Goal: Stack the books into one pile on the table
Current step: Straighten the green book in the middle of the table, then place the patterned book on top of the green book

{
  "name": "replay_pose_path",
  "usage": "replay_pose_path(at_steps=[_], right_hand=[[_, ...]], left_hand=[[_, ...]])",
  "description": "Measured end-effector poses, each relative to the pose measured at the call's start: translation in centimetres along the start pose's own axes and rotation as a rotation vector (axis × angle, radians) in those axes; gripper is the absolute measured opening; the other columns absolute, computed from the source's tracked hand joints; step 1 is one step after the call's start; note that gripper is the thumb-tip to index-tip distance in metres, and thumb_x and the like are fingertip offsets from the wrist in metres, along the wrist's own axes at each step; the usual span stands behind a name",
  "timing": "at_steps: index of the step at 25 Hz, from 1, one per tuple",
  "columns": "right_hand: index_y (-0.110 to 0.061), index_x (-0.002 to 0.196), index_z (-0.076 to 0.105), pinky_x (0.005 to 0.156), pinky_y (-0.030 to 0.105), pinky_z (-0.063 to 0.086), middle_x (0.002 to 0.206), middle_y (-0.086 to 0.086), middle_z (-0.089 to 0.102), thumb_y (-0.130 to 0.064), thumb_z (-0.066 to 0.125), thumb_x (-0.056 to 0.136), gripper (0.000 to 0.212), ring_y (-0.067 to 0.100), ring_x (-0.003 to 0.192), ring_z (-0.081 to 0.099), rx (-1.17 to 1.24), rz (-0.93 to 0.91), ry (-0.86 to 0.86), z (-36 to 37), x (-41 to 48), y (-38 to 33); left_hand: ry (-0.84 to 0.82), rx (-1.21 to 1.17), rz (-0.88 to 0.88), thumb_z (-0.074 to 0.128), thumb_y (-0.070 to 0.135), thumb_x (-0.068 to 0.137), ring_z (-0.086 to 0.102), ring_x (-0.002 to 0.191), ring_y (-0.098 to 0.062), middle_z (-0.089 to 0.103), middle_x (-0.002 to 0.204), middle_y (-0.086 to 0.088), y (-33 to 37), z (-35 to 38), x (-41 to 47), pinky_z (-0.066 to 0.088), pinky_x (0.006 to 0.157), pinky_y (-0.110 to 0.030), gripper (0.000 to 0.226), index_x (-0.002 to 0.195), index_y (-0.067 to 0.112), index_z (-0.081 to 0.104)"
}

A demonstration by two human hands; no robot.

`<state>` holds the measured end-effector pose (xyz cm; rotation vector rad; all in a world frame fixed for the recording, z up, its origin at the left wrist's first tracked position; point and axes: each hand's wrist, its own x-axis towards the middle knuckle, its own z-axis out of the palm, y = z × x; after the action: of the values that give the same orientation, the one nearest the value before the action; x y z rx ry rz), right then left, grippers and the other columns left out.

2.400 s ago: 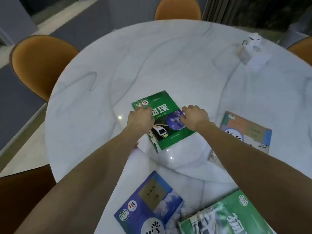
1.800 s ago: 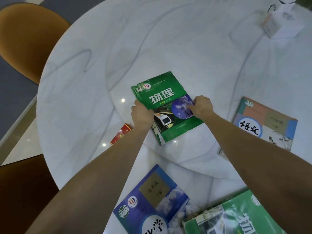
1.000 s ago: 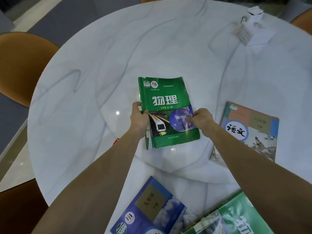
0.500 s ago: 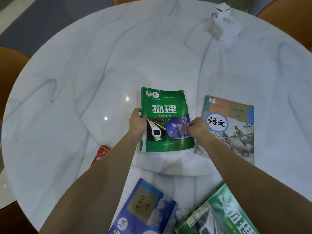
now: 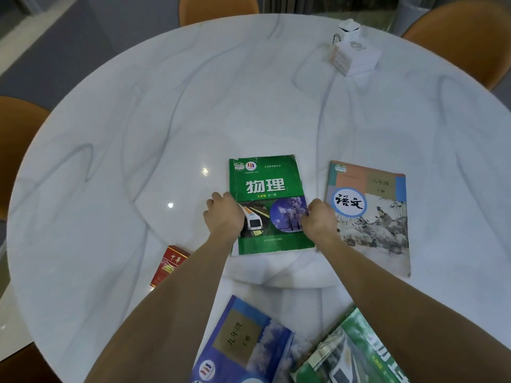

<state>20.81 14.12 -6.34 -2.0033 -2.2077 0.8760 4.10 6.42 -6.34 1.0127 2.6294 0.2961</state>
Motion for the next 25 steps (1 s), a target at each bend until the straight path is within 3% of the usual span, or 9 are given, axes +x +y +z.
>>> replay_pose_path(at_steps=[4, 9, 15, 25], right_hand=[[-0.002, 0.114, 0.055, 0.087, 0.042, 0.050, 0.113, 0.018, 0.058, -0.018, 0.050, 0.091, 0.029, 0.036, 0.105, 0.056, -0.167, -0.093, -0.007, -1.7, -1.5, 0.1], [-0.003, 0.108, 0.057, 0.084, 0.041, 0.050, 0.109, 0.017, 0.061, -0.012, 0.046, 0.088, 0.025, 0.034, 0.098, 0.057, -0.281, -0.156, 0.013, -5.2, -3.1, 1.4], [-0.007, 0.121, 0.053, 0.094, 0.041, 0.042, 0.122, 0.015, 0.057, -0.020, 0.042, 0.092, 0.034, 0.032, 0.113, 0.052, -0.446, -0.189, 0.100, -8.6, -5.6, 4.2], [-0.007, 0.118, 0.053, 0.094, 0.041, 0.039, 0.118, 0.014, 0.059, -0.023, 0.043, 0.091, 0.033, 0.032, 0.112, 0.051, -0.490, -0.153, 0.150, -10.9, -4.4, 11.6]], left_hand=[[0.006, 0.178, 0.201, 0.043, 0.014, 0.092, 0.050, 0.108, -0.033, 0.056, 0.113, -0.016, 0.2, -1.5, -1.0, 0.043, 0.088, -0.043, 0.023, 0.107, 0.004, 0.058], [0.017, 0.229, 0.422, 0.043, 0.017, 0.093, 0.052, 0.107, -0.031, 0.059, 0.111, -0.014, 1.9, -4.0, -2.7, 0.041, 0.091, -0.043, 0.025, 0.110, 0.006, 0.058], [0.038, 0.310, 0.604, 0.045, 0.017, 0.091, 0.056, 0.104, -0.033, 0.062, 0.112, -0.016, 5.0, -4.7, -6.3, 0.045, 0.086, -0.042, 0.027, 0.111, 0.005, 0.058], [-0.001, 0.397, 0.721, 0.042, 0.019, 0.094, 0.051, 0.112, -0.033, 0.058, 0.118, -0.016, 12.2, -0.5, -9.2, 0.042, 0.091, -0.044, 0.030, 0.117, 0.006, 0.056]])
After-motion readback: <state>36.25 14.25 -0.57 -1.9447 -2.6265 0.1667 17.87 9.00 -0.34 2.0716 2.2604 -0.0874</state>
